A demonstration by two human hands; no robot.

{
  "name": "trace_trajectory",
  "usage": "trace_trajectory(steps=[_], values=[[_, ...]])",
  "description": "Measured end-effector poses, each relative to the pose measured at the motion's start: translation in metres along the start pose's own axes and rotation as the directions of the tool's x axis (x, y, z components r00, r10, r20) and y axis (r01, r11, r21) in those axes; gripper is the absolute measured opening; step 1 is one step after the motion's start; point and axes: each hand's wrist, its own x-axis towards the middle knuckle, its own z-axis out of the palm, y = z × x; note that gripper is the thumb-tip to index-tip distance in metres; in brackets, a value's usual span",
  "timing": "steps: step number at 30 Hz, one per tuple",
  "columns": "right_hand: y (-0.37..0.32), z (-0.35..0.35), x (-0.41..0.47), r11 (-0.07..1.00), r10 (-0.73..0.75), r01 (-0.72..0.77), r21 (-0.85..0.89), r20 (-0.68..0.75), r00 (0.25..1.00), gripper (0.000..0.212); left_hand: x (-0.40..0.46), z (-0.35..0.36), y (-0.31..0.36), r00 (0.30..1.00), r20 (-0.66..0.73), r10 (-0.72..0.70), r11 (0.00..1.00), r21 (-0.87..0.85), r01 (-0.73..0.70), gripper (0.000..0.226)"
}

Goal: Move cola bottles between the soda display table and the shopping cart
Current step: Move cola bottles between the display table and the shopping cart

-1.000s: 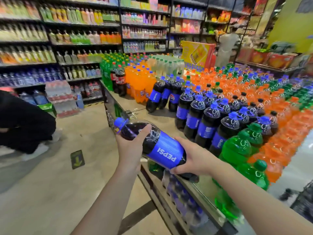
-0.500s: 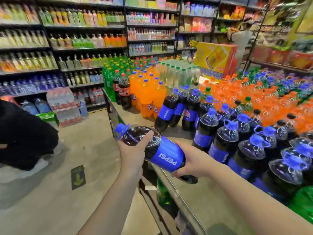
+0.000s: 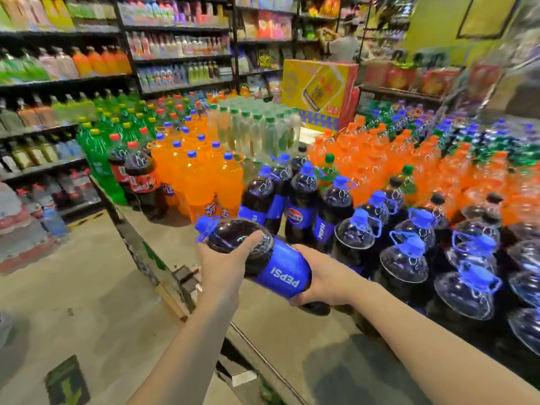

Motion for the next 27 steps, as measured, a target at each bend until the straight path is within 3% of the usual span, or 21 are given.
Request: trace_trajectory(steps=[6, 10, 15, 20, 22, 24, 25, 27], values=[[0.016, -0.003, 0.06, 0.984, 0.174, -0.168, 0.059, -0.126, 0.977, 0.086, 0.093, 0.037, 0.005, 0.979, 0.205, 0.009, 0.994, 0.103, -0.03, 0.103], [0.025, 0.002, 0.091, 0.943, 0.332, -0.318, 0.099, -0.201, 0.922, 0.09, 0.143, 0.06, 0.002, 0.934, 0.356, 0.037, 0.984, 0.15, -0.096, 0.082], [0.048, 0.025, 0.124, 0.872, 0.486, -0.435, 0.225, -0.282, 0.827, 0.099, 0.187, 0.086, -0.007, 0.859, 0.512, 0.029, 0.962, 0.219, -0.163, 0.1], [0.054, 0.037, 0.138, 0.803, 0.591, -0.558, 0.208, -0.399, 0.701, 0.072, 0.21, 0.105, -0.026, 0.761, 0.649, 0.011, 0.92, 0.292, -0.262, 0.096], [0.054, 0.047, 0.145, 0.767, 0.641, -0.553, 0.326, -0.418, 0.644, 0.049, 0.214, 0.11, -0.033, 0.724, 0.69, -0.009, 0.897, 0.325, -0.299, 0.092], [0.047, 0.057, 0.154, 0.659, 0.74, -0.428, 0.619, -0.429, 0.518, 0.031, 0.213, 0.114, -0.037, 0.682, 0.731, -0.035, 0.877, 0.349, -0.329, 0.087], [0.049, 0.064, 0.157, 0.613, 0.775, -0.384, 0.69, -0.434, 0.459, 0.029, 0.213, 0.115, -0.04, 0.662, 0.748, -0.049, 0.865, 0.363, -0.347, 0.086], [0.054, 0.073, 0.161, 0.614, 0.788, -0.561, 0.556, -0.478, 0.388, 0.04, 0.215, 0.117, -0.047, 0.623, 0.78, -0.059, 0.84, 0.376, -0.391, 0.089]])
